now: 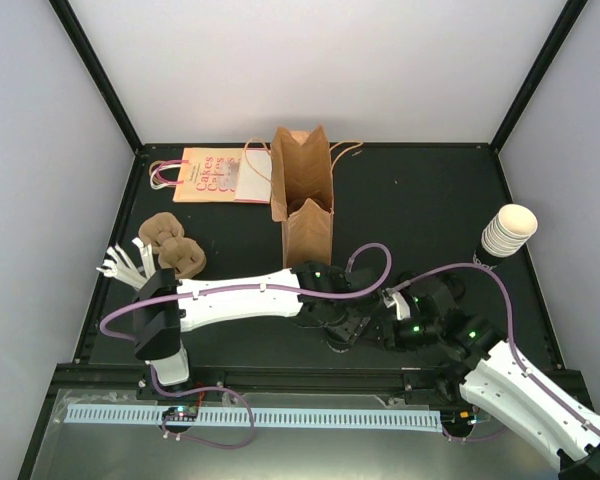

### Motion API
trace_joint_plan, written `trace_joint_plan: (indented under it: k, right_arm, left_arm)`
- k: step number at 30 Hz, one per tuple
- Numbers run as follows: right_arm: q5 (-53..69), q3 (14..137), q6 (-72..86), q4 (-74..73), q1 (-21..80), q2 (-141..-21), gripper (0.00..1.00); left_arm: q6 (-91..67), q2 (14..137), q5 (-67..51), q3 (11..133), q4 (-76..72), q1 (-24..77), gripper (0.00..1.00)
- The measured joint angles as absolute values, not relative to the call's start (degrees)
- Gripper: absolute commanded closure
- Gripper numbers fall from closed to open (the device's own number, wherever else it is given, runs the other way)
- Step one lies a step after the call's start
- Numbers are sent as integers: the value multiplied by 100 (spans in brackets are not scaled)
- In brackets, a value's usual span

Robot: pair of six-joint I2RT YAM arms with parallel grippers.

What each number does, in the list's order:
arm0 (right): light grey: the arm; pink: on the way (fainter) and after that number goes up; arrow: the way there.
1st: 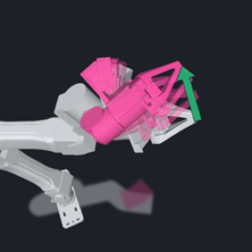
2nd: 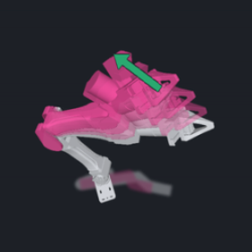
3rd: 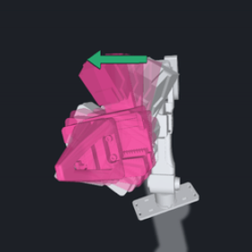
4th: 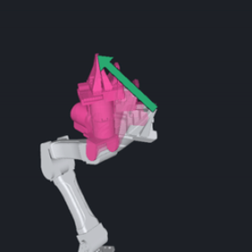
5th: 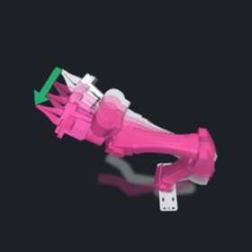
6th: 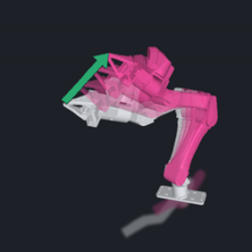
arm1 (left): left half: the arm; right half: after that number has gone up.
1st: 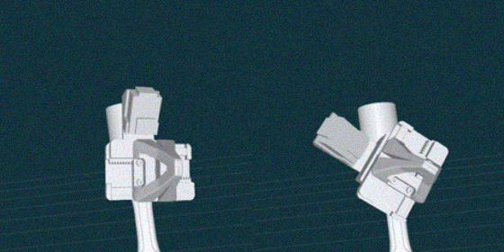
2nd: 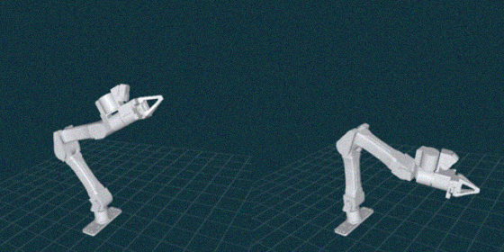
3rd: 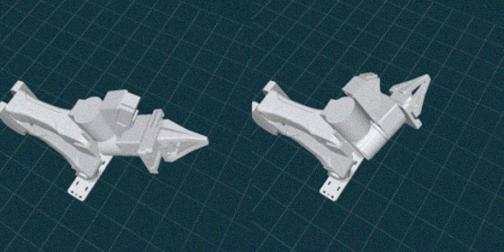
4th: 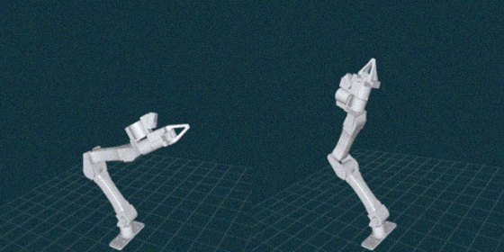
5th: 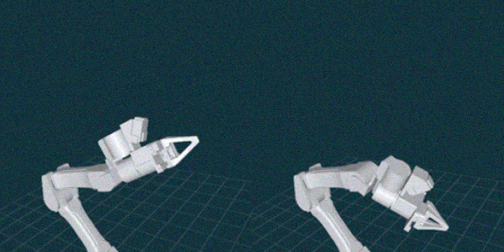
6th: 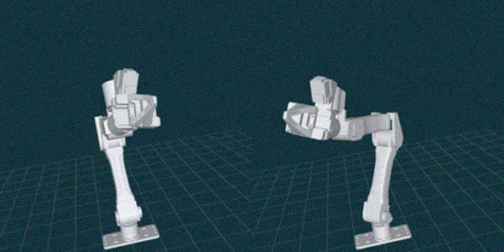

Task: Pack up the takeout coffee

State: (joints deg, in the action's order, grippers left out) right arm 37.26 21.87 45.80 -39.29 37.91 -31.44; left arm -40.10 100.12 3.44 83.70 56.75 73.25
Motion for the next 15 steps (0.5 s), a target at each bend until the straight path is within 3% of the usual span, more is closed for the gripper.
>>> trace_joint_plan:
  k: [9,15]
  right_arm:
    - [3780,2034,4838,-3553,3813,-3251,86]
    - [3760,2088,4888,-3564,3828,-3328,87]
  left_arm:
    - [-4007,9996,349,8337,5669,7338,42]
    - [-4007,9996,377,8331,5655,7349,42]
